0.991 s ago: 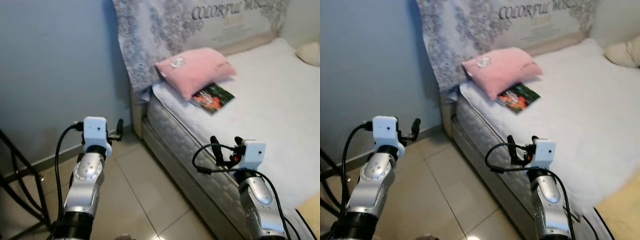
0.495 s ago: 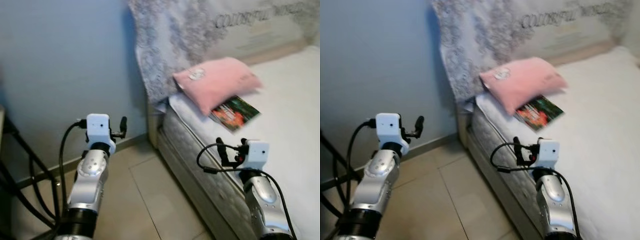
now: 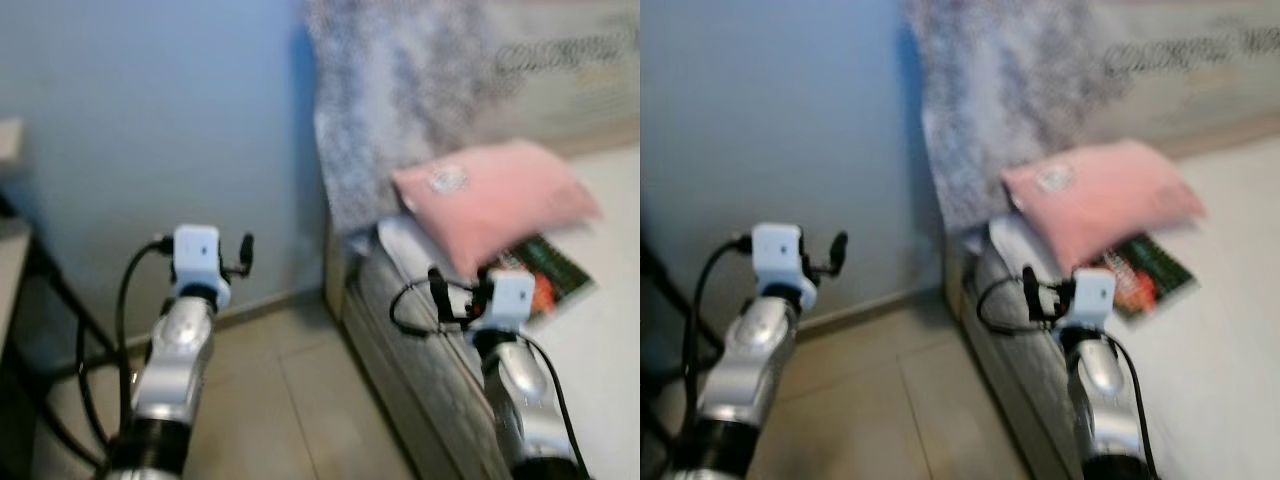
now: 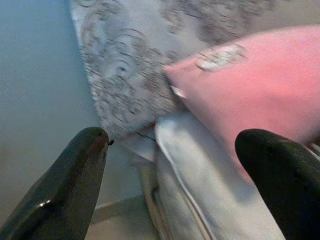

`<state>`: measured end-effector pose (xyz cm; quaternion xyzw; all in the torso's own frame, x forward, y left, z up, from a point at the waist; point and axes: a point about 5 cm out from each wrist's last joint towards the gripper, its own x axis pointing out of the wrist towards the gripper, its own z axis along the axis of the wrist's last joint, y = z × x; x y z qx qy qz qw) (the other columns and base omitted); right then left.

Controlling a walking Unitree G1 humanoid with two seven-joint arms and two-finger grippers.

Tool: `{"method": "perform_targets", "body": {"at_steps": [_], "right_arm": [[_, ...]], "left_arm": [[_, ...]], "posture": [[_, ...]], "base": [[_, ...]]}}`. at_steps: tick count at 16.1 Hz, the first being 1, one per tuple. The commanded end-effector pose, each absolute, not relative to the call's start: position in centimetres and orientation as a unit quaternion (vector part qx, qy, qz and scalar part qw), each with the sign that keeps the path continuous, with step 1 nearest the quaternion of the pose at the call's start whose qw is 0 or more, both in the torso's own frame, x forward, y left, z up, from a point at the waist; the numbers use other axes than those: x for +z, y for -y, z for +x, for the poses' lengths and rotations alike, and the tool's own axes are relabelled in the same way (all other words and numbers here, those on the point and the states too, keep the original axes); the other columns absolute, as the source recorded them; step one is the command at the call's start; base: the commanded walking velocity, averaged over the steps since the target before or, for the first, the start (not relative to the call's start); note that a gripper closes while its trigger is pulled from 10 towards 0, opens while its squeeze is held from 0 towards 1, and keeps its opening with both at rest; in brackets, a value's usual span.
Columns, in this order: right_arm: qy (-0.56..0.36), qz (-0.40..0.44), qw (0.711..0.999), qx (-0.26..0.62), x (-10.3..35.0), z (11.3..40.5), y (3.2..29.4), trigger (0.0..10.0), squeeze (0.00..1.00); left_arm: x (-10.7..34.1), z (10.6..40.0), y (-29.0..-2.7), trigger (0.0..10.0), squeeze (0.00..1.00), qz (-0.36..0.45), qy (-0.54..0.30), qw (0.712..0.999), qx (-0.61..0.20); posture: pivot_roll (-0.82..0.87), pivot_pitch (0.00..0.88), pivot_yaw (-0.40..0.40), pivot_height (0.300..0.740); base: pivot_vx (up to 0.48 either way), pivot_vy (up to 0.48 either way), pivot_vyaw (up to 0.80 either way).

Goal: Clean up the room

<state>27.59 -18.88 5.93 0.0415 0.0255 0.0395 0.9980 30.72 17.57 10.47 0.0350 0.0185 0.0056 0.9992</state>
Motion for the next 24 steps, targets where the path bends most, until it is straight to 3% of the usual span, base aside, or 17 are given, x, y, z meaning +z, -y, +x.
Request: {"method": "perform_targets", "body": {"at_steps": [1, 8, 10, 13, 24], "right_arm": [[-0.017, 0.049, 0.997, 0.057, 6.1, 27.9, 17.7, 10.0, 0.04], [-0.015, 0.046, 0.997, 0.062, 6.1, 27.8, 18.1, 10.0, 0.09], [-0.024, 0.034, 0.997, 0.066, 5.9, 27.6, 18.0, 10.0, 0.12], [-0.035, 0.055, 0.997, 0.043, 5.3, 27.3, 18.3, 10.0, 0.07], [-0.028, 0.052, 0.997, 0.038, 5.5, 26.6, 18.8, 10.0, 0.08]], "left_arm": [[10.6, 30.8, -18.5, 10.0, 0.00, 0.046, -0.019, 0.999, 0.017], [10.2, 30.7, -18.0, 10.0, 0.00, 0.095, -0.026, 0.995, 0.018], [10.4, 30.4, -17.4, 10.0, 0.00, 0.063, -0.017, 0.998, -0.008], [10.4, 30.6, -17.7, 10.0, 0.00, 0.078, -0.022, 0.997, 0.006], [10.1, 30.7, -18.0, 10.0, 0.00, 0.052, -0.029, 0.998, -0.001]], "posture": [[0.02, 0.000, 0.008, 0.740], [0.03, 0.000, -0.002, 0.740], [0.02, 0.000, -0.003, 0.740], [0.01, 0.000, -0.001, 0.740], [0.00, 0.000, 0.004, 0.740]], "base": [[0.000, 0.000, 0.46], [0.000, 0.000, 0.46], [0.000, 0.000, 0.47], [0.480, 0.000, 0.16], [0.480, 0.000, 0.00]]}}
